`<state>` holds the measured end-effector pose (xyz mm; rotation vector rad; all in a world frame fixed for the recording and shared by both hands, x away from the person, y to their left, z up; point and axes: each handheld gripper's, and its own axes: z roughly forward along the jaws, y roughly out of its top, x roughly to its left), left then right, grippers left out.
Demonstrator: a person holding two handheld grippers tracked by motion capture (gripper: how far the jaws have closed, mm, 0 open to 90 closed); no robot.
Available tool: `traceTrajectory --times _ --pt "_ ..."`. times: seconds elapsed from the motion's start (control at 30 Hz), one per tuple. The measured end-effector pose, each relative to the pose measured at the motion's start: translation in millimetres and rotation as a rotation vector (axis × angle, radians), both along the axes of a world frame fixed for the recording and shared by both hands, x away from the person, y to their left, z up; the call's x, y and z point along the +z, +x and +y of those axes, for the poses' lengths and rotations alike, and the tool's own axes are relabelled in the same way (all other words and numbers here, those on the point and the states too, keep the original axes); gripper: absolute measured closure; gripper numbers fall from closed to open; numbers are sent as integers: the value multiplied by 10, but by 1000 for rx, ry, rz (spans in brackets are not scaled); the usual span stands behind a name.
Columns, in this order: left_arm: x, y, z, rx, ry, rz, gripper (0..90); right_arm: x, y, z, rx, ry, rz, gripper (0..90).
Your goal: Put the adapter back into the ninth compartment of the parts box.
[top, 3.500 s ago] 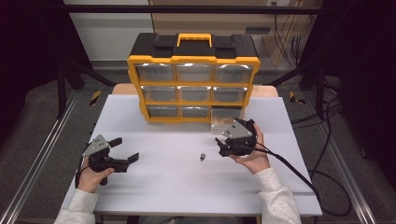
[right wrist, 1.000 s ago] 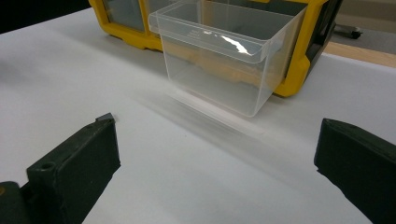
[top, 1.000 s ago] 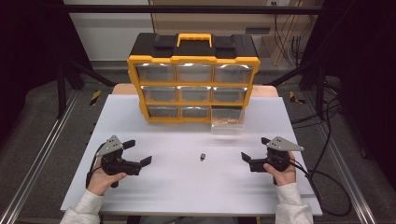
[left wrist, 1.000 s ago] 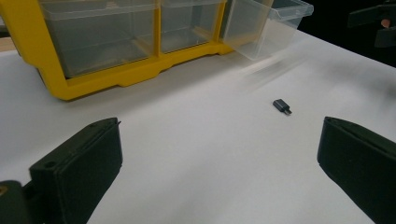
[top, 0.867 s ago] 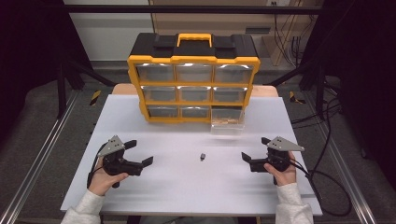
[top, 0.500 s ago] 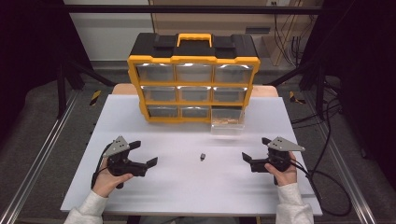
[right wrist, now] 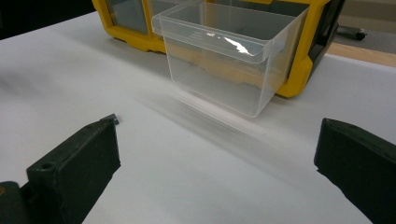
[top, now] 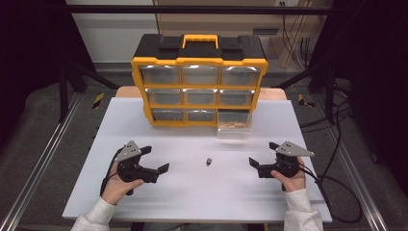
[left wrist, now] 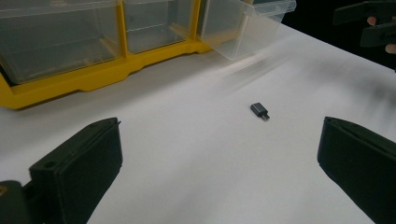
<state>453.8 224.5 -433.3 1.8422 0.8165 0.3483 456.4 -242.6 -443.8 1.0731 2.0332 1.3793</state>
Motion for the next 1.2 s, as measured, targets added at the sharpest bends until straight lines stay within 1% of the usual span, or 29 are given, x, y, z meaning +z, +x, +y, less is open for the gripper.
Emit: traceTrajectory --times 0.13,0.53,0.9,1.2 --pt "10 2 -47 -6 0 2 0 -1 0 -3 0 1 0 5" --pt "44 34 -237 -27 19 12 0 -7 -3 -4 -1 3 5 5" --pt "87 85 -402 -41 18 20 0 -11 -2 -1 2 0 6 6" --pt "105 122 -576 -68 29 25 0 -8 -5 -5 3 2 5 5"
